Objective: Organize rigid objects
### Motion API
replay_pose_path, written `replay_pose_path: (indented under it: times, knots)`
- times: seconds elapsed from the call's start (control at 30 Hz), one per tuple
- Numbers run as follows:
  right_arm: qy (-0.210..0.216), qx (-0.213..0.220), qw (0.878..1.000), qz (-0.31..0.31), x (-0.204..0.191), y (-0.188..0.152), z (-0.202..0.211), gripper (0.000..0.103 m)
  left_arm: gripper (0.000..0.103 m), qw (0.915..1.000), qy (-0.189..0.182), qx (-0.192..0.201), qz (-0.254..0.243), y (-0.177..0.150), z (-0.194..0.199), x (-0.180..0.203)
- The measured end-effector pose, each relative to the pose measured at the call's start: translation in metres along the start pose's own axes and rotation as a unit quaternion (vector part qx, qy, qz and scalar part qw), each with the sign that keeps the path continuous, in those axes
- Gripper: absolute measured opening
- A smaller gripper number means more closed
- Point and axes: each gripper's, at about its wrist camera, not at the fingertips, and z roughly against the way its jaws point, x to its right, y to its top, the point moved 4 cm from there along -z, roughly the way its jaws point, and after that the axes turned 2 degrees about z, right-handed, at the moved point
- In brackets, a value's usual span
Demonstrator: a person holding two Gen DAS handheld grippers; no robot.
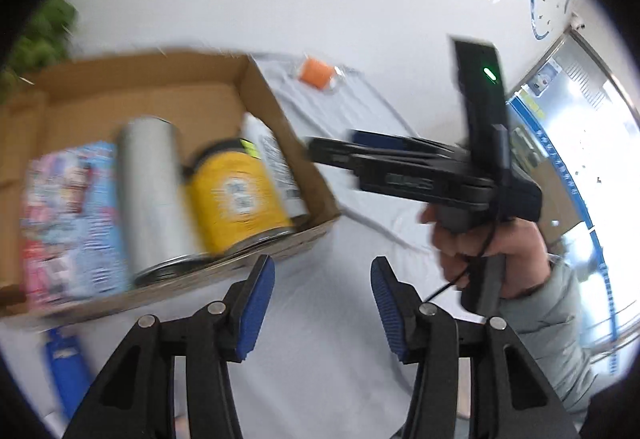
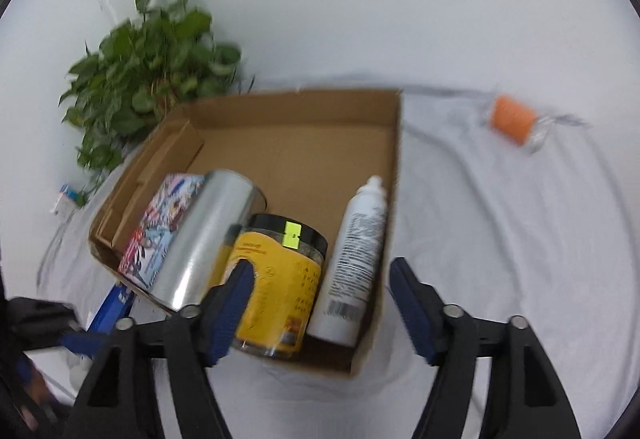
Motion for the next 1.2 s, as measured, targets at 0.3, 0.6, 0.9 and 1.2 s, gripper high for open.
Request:
replay_pose_path:
  times: [0.3,0.6,0.9,1.2]
  knots:
    - [0.049,0.062,0.996,0.038,-0.143,-0.13,0.068,0.1,0.086,0.9753,0.18,0.127,-0.018,-0.09,0.168,-0.075]
    - [0.154,-0.032,0.985,0.064,-0.236,-0.199,0.008,0.077,0.058,0.9917,0.056,0.017,0.114,-0.155,0.115,-0.132]
    - [0.141,-0.05,0.984,0.097,-0.25,-0.227,-0.016,0.051,0.04,0.9915,0.056,-0.021,0.115,-0.172,0.08,-0.126]
    - [0.127,-0.007,0.987,0.094,-0.253,-0.191,0.034,0.047,0.038,0.9919,0.107,0.037,0.058,-0.162,0.114,-0.092]
